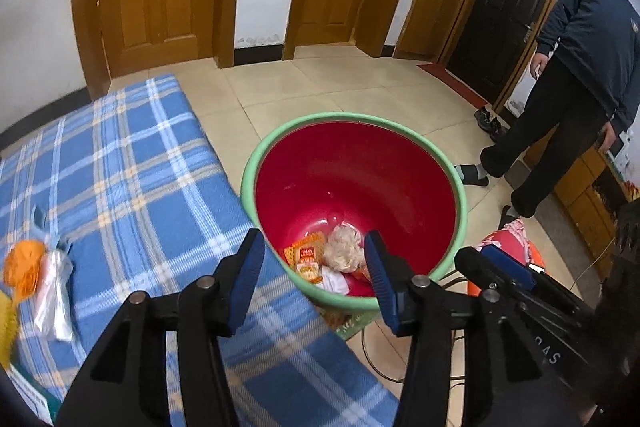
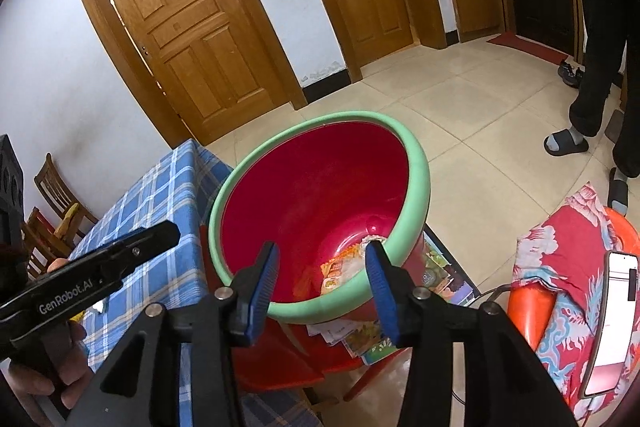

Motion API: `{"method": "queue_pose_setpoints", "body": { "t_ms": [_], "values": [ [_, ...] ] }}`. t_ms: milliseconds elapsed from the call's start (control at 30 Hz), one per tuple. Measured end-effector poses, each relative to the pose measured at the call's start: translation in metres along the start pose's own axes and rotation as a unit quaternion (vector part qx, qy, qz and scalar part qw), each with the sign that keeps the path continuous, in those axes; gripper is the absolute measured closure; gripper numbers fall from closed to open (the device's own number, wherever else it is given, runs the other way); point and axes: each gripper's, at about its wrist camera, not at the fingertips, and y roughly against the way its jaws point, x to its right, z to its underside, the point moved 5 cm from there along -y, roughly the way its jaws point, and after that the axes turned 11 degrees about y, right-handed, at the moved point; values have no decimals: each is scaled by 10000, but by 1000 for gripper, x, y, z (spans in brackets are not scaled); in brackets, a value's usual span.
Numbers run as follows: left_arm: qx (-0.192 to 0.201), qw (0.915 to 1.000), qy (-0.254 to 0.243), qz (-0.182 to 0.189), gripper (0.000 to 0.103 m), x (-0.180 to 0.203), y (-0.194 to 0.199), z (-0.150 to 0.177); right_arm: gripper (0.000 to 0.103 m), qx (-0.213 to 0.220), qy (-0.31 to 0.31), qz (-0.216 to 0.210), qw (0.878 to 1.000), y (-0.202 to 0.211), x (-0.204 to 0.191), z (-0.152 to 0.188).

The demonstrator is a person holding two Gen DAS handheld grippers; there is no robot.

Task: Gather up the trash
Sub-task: 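Move both empty tools back toward the remaining items on the table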

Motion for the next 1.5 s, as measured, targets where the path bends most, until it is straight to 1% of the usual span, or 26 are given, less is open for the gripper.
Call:
{"method": "queue_pose_setpoints", "body": {
  "t_ms": [100,167,300,367,567,700,900,1133,1267,1500],
  "values": [
    [53,9999,110,-61,51,-7,12,5,53,47,37,-36,10000,7,-4,-2],
    [94,9997,201,-82,51,-13,21,6,50,101,64,-84,9999,13,-9,-3],
    [142,9989,426,-125,51,-27,38,12,48,163,114,-207,9996,23,-20,-2],
    [167,9984,510,-161,51,-34,46,16,45,165,142,-265,9994,26,-27,-2],
    [258,9962,786,-282,51,-62,71,29,44,109,258,-546,9981,32,-53,8],
    [242,9928,1094,-420,51,-90,79,41,43,69,389,-676,9969,35,-71,14],
    [226,9878,1410,-624,51,-125,91,58,42,58,587,-790,9951,41,-92,18],
    [114,9829,1669,-771,51,-152,100,80,42,-1,705,-893,9935,41,-113,24],
    [24,9782,1920,-794,51,-173,108,94,42,-32,758,-941,9927,41,-121,27],
    [13,9676,2327,-982,51,-210,126,116,42,-34,834,-988,9916,42,-132,28]
  ]
}}
